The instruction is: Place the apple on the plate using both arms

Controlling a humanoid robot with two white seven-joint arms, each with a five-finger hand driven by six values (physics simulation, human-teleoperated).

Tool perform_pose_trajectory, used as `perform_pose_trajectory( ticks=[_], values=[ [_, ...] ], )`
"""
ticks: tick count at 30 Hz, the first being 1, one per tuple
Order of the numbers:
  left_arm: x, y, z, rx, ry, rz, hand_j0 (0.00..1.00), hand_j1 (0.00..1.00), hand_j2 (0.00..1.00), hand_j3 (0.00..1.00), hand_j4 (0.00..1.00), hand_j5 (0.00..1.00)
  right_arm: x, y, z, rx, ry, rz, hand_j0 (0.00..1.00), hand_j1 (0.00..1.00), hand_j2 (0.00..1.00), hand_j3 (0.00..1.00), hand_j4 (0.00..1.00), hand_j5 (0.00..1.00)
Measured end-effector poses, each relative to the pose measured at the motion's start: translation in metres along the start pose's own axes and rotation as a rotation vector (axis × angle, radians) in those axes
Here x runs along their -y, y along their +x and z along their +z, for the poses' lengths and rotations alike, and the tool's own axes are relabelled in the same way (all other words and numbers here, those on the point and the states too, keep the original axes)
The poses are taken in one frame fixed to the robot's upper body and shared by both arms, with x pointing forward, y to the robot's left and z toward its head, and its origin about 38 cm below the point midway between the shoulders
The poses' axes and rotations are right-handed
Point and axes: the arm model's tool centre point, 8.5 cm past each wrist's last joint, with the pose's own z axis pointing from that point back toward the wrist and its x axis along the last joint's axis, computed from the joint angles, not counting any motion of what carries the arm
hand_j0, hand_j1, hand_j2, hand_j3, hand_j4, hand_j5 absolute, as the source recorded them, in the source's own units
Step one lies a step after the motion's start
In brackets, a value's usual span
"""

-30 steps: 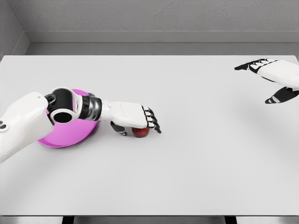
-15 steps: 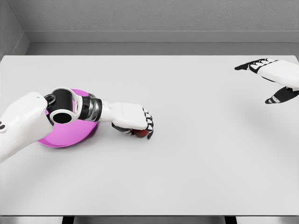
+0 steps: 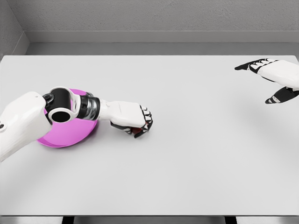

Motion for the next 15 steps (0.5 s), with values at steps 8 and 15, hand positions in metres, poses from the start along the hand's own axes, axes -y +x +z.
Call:
perform_pose_trajectory(
  ticks=[8,15],
  values=[
    [-0.009,-0.009,0.023,-0.01,0.073,0.058,0.19,0.19,0.19,0.19,0.19,0.19,0.0,0.0,0.0,0.0,0.0,0.0,1.0,1.0,1.0,1.0,1.0,1.0],
    [-0.001,-0.034,0.088,-0.124,0.116,0.125,0.19,0.19,0.19,0.19,0.19,0.19,0.0,0.0,0.0,0.0,0.0,0.0,1.0,1.0,1.0,1.0,1.0,1.0]
  ],
)
